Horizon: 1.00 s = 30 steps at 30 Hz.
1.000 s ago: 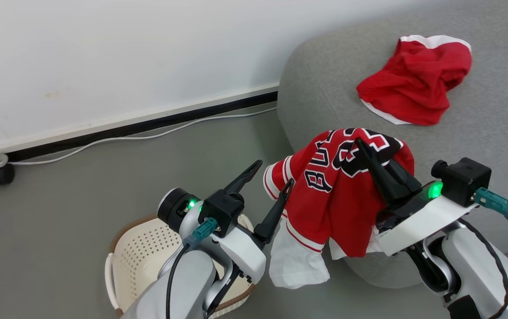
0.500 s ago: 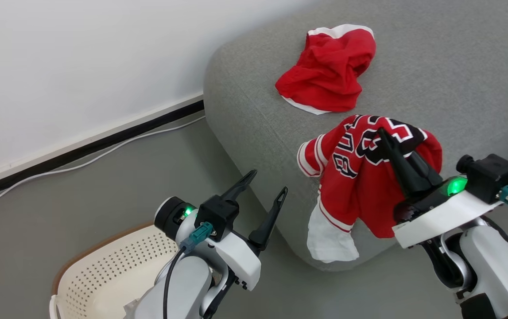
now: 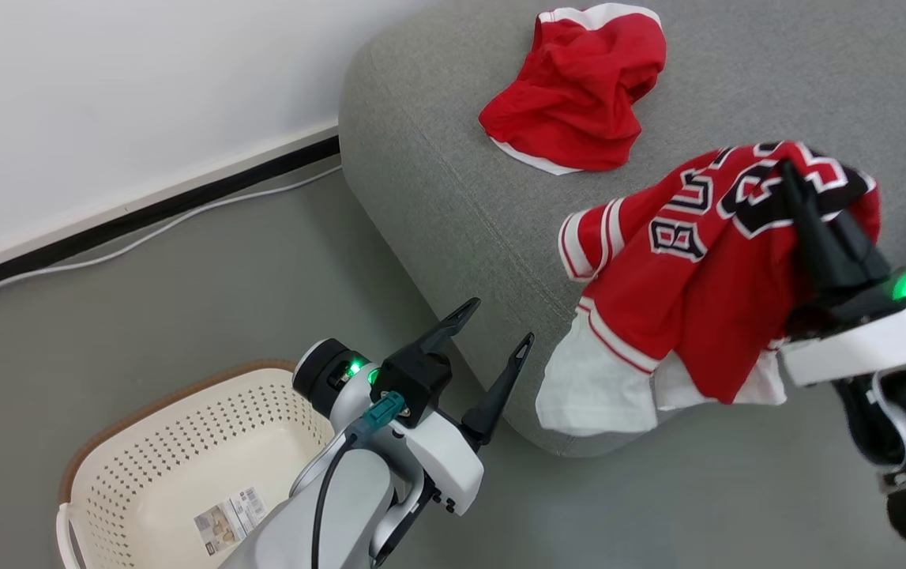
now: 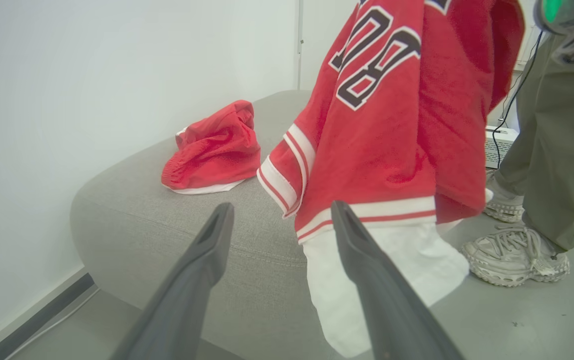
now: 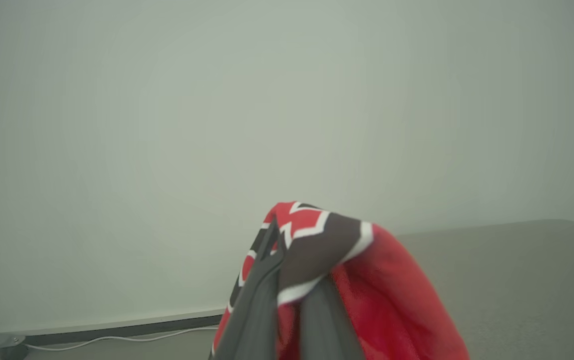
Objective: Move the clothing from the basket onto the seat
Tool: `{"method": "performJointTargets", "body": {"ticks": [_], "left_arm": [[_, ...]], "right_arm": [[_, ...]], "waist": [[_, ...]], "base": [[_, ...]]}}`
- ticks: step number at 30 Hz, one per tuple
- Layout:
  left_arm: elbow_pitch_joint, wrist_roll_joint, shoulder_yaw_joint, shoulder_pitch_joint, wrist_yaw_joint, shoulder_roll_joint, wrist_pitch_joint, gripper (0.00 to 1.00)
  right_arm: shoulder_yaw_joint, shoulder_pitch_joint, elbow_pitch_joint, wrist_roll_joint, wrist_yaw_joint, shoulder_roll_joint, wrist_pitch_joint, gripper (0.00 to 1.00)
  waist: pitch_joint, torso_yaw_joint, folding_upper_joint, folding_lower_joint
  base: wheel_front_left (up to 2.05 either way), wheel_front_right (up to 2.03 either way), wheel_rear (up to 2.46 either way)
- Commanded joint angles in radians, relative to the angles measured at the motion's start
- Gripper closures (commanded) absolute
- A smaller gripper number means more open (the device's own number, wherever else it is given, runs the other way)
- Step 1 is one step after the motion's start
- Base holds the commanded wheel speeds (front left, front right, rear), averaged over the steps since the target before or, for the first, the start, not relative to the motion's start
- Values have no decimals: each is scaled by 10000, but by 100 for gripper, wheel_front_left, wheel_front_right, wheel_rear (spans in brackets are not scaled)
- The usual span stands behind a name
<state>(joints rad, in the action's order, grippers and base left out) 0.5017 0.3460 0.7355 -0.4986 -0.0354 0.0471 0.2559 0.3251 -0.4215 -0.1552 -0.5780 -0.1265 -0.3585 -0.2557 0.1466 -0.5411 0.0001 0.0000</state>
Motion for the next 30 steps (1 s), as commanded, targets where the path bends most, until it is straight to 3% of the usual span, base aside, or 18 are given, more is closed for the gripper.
{"method": "performJointTargets", "body": {"ticks": [1, 13, 30], "left_arm": [[-228, 77, -176, -486, 202, 33, 59, 0], [-586, 377, 1227, -1695, 862, 32, 59, 0], [-1359, 1070, 3203, -3379, 2033, 32, 59, 0]], "right_arm": [[-392, -614, 130, 60, -42, -335, -61, 100], [-3360, -2659, -923, 266, -42, -1864, -61, 100], [-5411, -4709, -2785, 910, -42, -3906, -61, 100]], "waist": [[306, 4, -1, 0], [2032, 1062, -1, 0], [3932, 2813, -1, 0]], "base": [[0, 0, 0], [0, 0, 0], [0, 0, 0]]}}
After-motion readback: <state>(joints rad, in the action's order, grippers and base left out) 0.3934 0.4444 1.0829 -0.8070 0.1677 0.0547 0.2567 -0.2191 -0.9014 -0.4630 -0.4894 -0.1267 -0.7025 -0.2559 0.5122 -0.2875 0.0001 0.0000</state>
